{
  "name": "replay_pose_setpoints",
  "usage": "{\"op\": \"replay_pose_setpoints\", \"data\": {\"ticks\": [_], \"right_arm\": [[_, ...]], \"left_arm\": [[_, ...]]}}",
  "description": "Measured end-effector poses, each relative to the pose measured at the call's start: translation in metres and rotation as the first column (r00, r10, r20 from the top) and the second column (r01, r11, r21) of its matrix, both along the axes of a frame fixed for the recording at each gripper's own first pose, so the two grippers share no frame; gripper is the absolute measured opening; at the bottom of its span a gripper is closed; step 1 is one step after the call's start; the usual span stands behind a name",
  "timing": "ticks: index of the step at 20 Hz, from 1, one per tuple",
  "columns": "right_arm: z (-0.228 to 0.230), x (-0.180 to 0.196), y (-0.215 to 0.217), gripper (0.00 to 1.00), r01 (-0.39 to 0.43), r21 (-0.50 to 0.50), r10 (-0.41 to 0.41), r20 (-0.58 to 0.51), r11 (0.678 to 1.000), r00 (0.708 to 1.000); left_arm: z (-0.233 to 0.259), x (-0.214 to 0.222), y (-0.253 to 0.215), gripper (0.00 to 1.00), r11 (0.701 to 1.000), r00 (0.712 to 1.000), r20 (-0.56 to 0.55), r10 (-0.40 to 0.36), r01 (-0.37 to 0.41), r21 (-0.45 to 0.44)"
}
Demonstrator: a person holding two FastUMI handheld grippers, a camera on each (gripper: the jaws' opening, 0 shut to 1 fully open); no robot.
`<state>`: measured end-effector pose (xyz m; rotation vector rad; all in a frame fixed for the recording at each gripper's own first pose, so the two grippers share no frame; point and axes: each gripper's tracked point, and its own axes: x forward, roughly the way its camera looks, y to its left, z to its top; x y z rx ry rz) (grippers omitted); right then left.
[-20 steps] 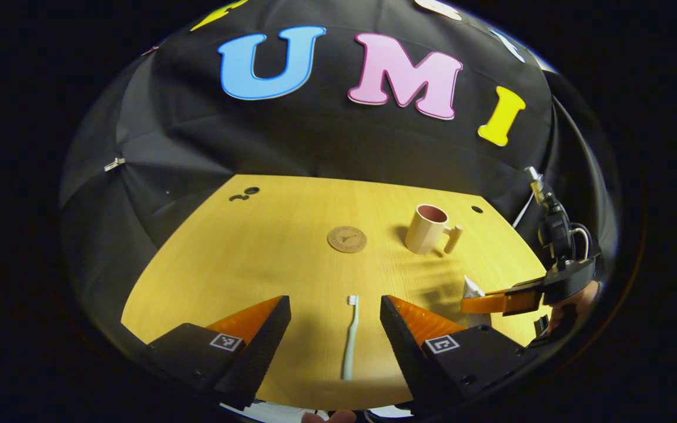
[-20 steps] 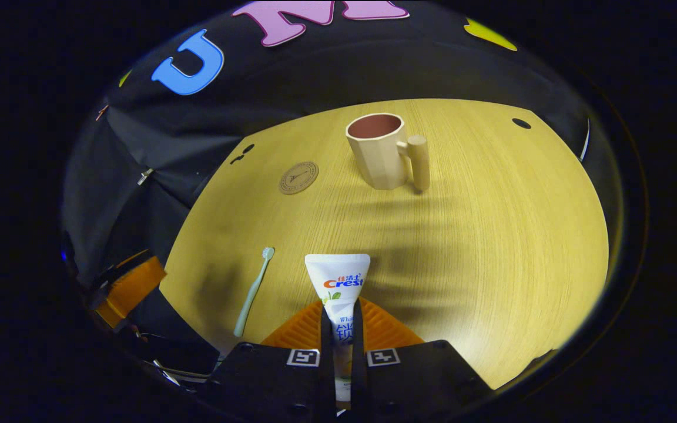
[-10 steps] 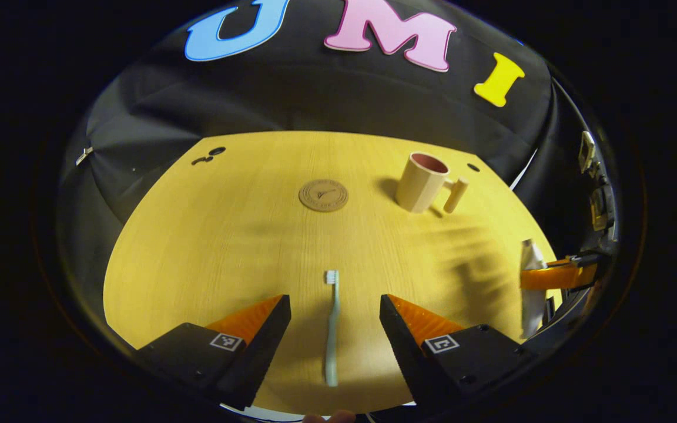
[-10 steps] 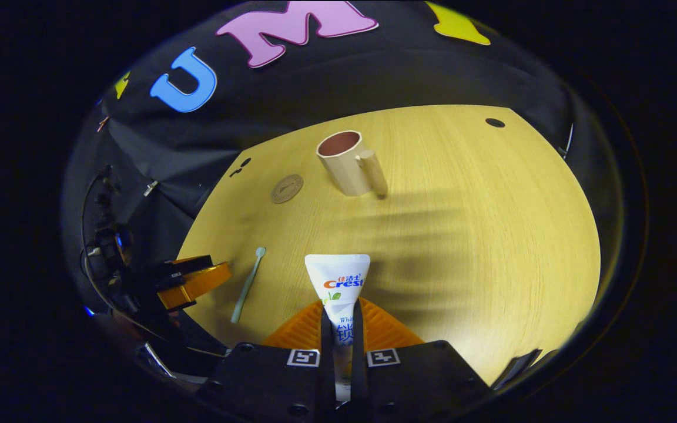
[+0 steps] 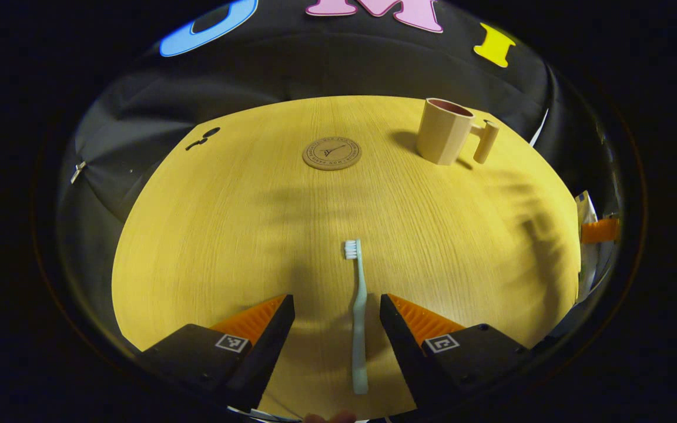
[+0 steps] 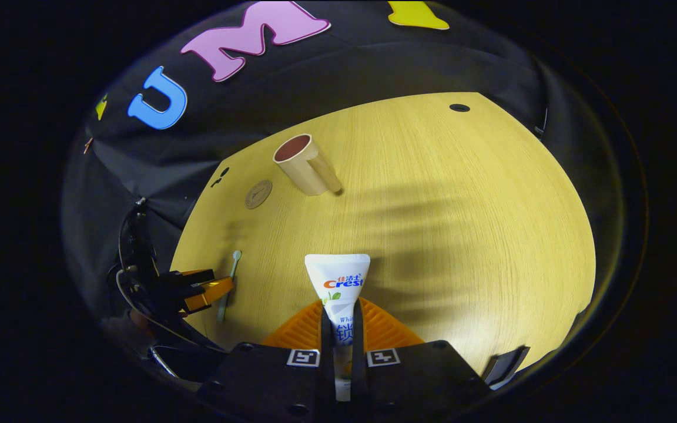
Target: Put the toothbrush and toothpaste on the desktop into the cup, then pick up the cup and place it on the coaster on the desktop.
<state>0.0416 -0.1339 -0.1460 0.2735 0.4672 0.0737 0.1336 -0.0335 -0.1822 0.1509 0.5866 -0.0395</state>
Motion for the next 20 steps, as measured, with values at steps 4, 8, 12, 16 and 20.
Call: {"op": "replay_pose_setpoints", "data": {"ticks": [4,8,12,16,20], "right_arm": [[-0.002,-0.001,-0.006,0.14,0.008,0.015,-0.008,-0.005,1.0,1.0],[-0.005,-0.002,-0.005,0.14,0.005,0.036,-0.005,-0.009,0.999,1.0],[-0.007,-0.002,-0.004,0.14,-0.006,0.047,0.007,-0.009,0.999,1.0],[-0.009,-0.001,-0.003,0.14,0.006,0.067,-0.005,-0.014,0.998,1.0],[-0.008,-0.001,-0.004,0.14,0.009,0.066,-0.009,-0.006,0.998,1.0]], "left_arm": [[-0.006,0.003,-0.002,0.92,1.0,1.0,-0.016,-0.008,0.009,0.014],[-0.009,0.003,-0.006,0.87,0.999,0.999,-0.02,-0.025,0.024,-0.023],[-0.01,0.004,-0.009,0.5,0.999,1.0,-0.01,-0.014,0.014,-0.031],[-0.008,0.005,-0.015,0.12,0.999,0.999,0.025,-0.048,0.048,0.006],[-0.006,0.004,-0.015,0.06,0.999,0.999,0.026,-0.03,0.031,-0.033]]}}
